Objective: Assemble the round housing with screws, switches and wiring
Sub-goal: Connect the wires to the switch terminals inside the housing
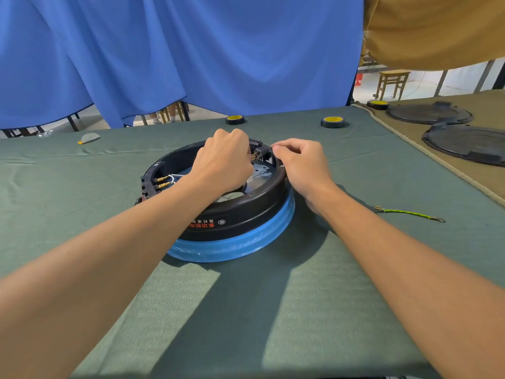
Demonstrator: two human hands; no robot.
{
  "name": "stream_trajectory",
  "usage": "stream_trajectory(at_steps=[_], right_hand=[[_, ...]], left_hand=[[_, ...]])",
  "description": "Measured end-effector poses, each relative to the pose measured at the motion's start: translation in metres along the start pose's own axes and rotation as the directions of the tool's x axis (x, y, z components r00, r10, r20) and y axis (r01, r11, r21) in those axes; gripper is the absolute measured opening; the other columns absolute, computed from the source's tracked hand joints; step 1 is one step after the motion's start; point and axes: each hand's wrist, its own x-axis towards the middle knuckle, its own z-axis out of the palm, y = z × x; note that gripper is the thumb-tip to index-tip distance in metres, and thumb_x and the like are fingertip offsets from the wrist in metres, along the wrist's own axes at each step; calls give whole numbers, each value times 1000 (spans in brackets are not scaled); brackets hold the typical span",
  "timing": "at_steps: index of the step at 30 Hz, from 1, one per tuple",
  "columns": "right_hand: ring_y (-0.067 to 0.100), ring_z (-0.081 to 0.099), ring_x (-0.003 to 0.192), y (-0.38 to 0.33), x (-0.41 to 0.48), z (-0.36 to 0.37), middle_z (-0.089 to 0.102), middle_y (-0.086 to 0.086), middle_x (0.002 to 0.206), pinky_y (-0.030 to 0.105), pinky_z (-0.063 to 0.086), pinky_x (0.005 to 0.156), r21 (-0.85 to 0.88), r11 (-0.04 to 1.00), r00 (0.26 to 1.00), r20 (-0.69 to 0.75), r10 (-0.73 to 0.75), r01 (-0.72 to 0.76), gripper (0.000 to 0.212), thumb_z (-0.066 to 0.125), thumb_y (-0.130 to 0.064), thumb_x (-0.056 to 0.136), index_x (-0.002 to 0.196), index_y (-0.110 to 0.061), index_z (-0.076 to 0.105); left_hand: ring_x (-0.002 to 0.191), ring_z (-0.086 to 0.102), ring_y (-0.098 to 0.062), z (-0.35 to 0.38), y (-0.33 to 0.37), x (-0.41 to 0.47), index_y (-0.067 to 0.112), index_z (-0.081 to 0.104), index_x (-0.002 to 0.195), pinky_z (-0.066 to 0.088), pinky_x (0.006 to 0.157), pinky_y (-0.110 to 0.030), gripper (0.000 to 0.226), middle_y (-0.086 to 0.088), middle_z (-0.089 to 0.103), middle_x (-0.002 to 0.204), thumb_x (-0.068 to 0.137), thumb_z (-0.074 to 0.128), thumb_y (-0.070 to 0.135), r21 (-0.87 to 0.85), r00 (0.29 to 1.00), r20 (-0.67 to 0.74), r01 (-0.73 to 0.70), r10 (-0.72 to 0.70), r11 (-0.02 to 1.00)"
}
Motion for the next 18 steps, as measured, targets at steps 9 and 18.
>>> stream_trajectory(at_steps=[9, 18], right_hand=[[11, 61, 91, -1, -2, 0, 68, -10, 86, 24, 45, 76, 1, 1000, 1000, -3, 2, -2, 17, 56, -20, 92, 94, -21, 73], [13, 63, 92, -1, -3, 1, 70, -11, 85, 31, 50, 82, 20, 999, 999, -10, 30, -30, 18, 56, -21, 92, 90, -22, 74]], left_hand=[[82, 62, -29, 0, 2, 1, 6, 70, 104, 57, 79, -46, 19, -13, 67, 96, 95, 59, 18, -23, 1000, 20, -19, 19, 1000], [75, 61, -31, -1, 11, 3, 3, 68, 98, 57, 71, -46, 14, -15, 64, 88, 91, 60, 12, 70, 999, -4, -43, 43, 997]])
